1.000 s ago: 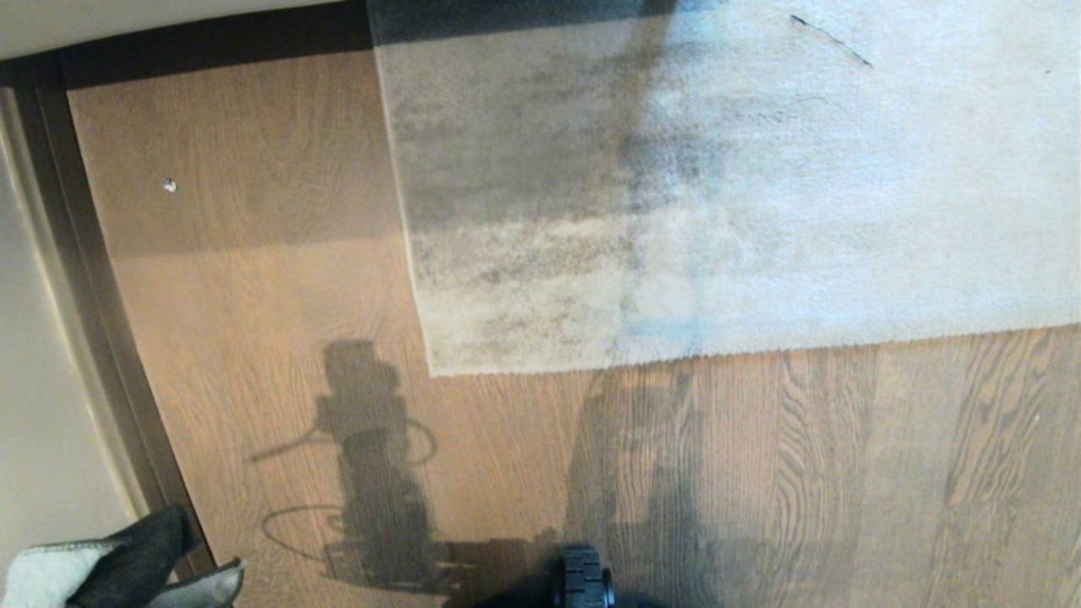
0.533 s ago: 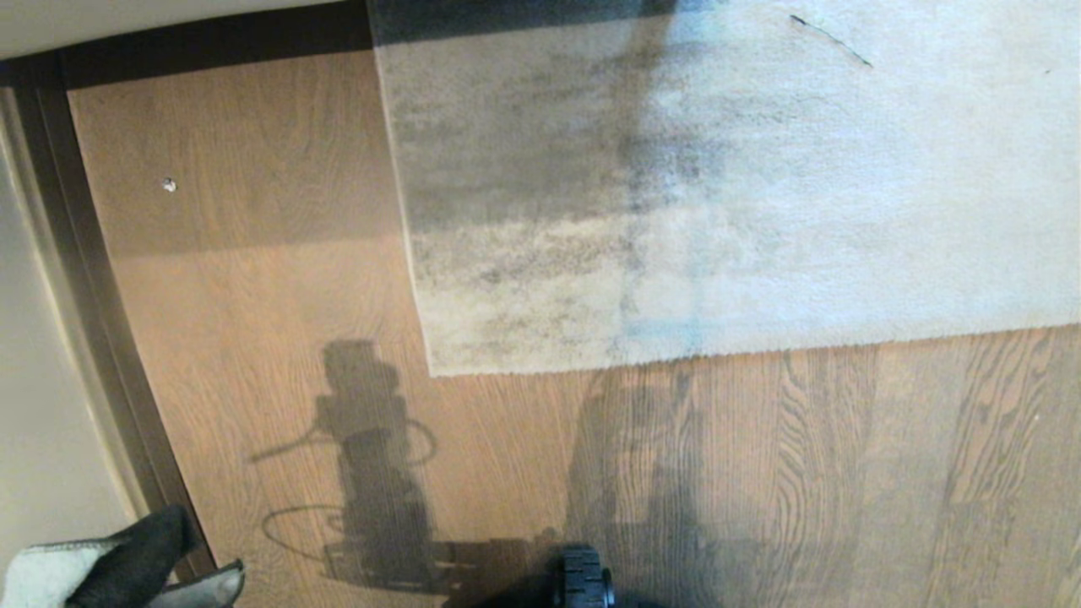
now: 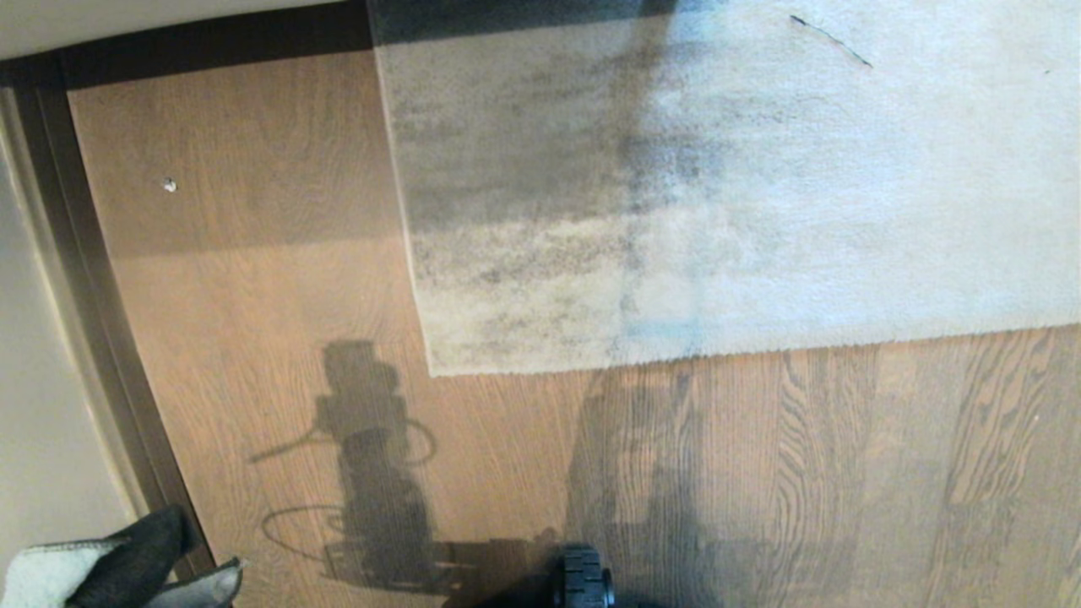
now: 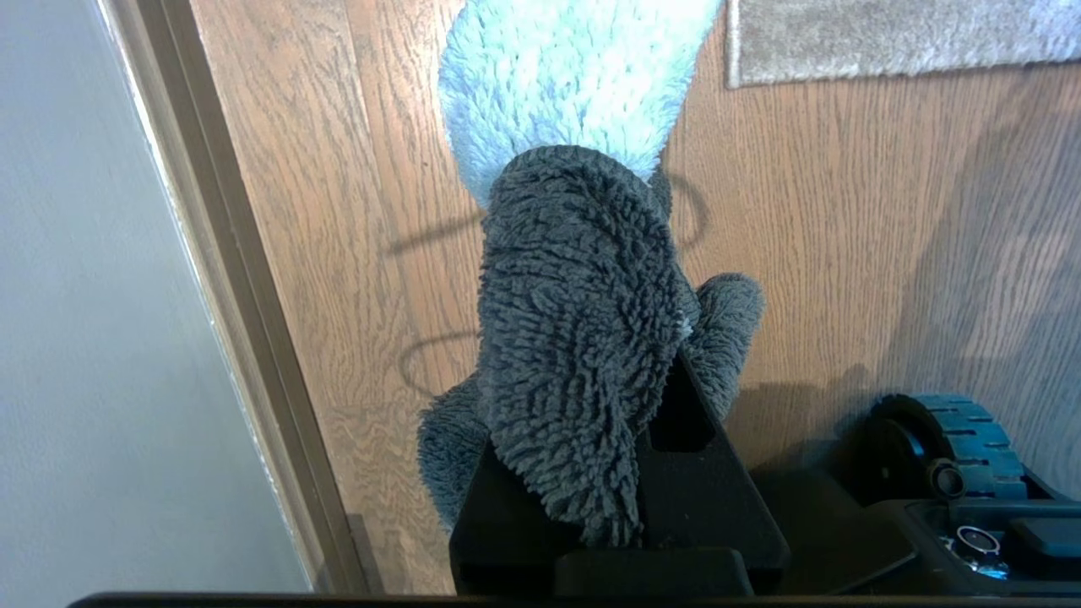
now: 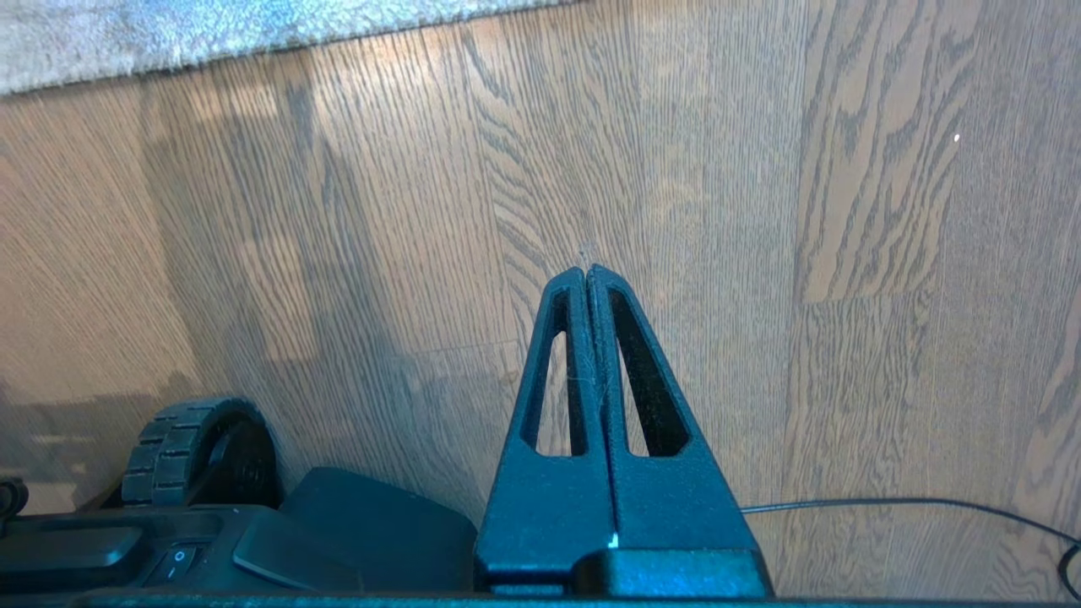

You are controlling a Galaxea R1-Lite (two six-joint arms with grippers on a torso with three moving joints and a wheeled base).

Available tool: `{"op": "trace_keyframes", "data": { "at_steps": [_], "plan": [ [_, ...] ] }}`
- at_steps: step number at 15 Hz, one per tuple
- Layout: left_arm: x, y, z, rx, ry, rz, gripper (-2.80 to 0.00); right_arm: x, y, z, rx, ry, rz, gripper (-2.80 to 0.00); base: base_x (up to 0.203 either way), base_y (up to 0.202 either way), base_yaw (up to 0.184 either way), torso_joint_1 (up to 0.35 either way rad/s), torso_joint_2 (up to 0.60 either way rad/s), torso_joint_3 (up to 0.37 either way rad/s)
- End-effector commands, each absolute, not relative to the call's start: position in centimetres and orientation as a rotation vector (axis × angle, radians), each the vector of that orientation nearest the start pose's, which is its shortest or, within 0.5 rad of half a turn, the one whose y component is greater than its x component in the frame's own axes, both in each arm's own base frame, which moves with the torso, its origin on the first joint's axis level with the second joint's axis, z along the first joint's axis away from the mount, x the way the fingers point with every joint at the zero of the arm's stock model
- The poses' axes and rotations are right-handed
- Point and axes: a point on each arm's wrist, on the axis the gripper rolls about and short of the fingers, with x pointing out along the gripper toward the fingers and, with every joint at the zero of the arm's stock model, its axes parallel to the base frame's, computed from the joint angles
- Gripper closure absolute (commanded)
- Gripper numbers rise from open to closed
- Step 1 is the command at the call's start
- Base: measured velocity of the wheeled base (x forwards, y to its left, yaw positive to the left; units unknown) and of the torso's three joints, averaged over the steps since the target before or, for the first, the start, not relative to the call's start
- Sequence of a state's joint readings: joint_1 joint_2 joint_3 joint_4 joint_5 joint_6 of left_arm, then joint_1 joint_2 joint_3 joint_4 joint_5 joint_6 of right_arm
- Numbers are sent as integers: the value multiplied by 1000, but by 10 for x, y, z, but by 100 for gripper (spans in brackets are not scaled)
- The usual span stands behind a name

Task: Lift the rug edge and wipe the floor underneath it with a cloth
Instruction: Put down the rag

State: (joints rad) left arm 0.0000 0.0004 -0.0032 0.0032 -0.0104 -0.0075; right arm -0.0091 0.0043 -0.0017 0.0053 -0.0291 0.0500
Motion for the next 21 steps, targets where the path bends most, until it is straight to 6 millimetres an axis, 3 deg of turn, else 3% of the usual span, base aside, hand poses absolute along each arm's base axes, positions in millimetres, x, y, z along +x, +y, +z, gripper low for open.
{"op": "trace_keyframes", "data": {
  "at_steps": [1, 16, 21],
  "plan": [
    [-23, 0, 76, -8, 0, -11, 0, -23, 0, 75, 51, 2, -38, 0, 0, 0, 0, 0, 0, 0],
    [-23, 0, 76, -49, -1, -6, 0, -23, 0, 75, 51, 2, -38, 0, 0, 0, 0, 0, 0, 0],
    [-25, 0, 115, -116, -19, -8, 0, -23, 0, 75, 51, 2, -38, 0, 0, 0, 0, 0, 0, 0]
  ]
}}
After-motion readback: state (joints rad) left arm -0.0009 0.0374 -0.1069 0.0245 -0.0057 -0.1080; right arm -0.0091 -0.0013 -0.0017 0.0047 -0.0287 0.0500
